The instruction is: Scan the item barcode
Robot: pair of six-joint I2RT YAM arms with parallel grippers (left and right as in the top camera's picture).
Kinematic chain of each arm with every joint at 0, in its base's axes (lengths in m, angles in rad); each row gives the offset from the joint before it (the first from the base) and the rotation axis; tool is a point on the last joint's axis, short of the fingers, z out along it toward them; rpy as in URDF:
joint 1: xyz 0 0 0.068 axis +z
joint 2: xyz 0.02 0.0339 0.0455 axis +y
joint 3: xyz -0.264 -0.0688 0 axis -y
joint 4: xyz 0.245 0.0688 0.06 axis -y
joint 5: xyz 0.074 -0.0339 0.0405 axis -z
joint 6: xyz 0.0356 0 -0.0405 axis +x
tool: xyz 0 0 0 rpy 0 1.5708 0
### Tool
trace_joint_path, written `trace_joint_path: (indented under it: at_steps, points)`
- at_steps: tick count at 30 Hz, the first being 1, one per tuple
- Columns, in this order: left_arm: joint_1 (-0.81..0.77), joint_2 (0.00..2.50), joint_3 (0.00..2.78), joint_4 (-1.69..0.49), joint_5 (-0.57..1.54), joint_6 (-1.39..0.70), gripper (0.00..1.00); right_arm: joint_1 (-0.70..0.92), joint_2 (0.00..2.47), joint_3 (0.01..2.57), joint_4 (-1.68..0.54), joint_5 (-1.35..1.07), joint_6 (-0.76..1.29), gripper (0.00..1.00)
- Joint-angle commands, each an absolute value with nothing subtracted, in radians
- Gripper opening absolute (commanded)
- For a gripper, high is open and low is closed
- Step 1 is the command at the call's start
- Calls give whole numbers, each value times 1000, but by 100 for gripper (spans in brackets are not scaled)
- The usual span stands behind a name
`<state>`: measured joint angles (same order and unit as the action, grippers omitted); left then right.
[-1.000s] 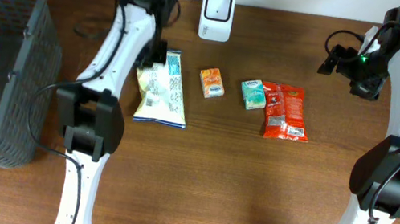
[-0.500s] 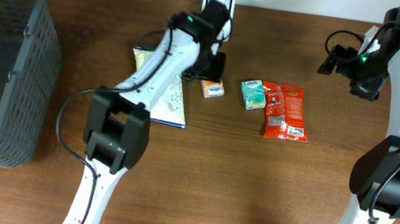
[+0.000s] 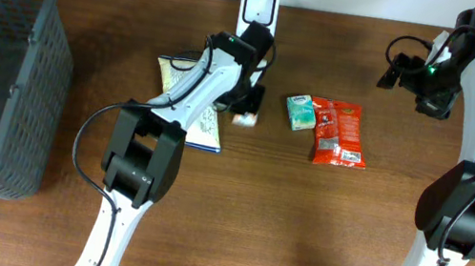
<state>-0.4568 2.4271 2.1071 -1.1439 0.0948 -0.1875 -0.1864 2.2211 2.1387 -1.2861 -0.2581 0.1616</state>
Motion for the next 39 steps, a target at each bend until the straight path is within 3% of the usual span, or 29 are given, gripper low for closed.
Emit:
trace_joint_path:
  at_steps: [1, 3, 4, 9, 11, 13, 16, 18, 21, 24, 26, 31, 37, 39]
  points:
    - [-444, 2427, 2178, -1278, 78, 30, 0, -184, 2202, 2151, -1287, -250, 170, 99]
    - [-430, 2427, 2207, -1315, 78, 85, 1, -184, 2202, 2151, -1287, -250, 170, 99]
    - [-422, 2427, 2212, -1314, 80, 84, 24, -184, 2202, 2151, -1287, -250, 170, 98]
    - [-411, 2427, 2240, -1324, 91, 5, 27, -184, 2202, 2151, -1287, -250, 170, 99]
    - [-411, 2427, 2268, -1322, 151, -8, 51, -184, 2202, 2151, -1287, -250, 170, 99]
    - [-411, 2427, 2291, -1313, 282, -8, 57, -184, 2202, 2151, -1287, -250, 170, 99]
    - [-418, 2427, 2302, -1249, 595, -8, 53, -184, 2202, 2151, -1287, -250, 170, 99]
    - [-443, 2427, 2301, -1176, 628, -15, 50, -184, 2202, 2151, -1287, -250, 170, 99]
    - [-517, 2430, 2291, -1065, 455, -158, 40, -184, 2202, 2151, -1287, -250, 170, 99]
    - [-583, 2444, 2291, -1058, 150, -393, 51, -184, 2202, 2151, -1287, -250, 170, 99]
    - [-617, 2456, 2291, -1057, 130, -450, 60, -184, 2202, 2151, -1287, -250, 170, 99]
    - [-647, 2524, 2291, -1034, 130, -482, 58, -184, 2202, 2151, -1287, -250, 170, 99]
    - [-645, 2580, 2291, -998, 130, -481, 39, -184, 2202, 2151, -1287, -250, 170, 99]
    - [-645, 2585, 2291, -995, 99, -477, 23, -184, 2202, 2151, -1287, -250, 170, 99]
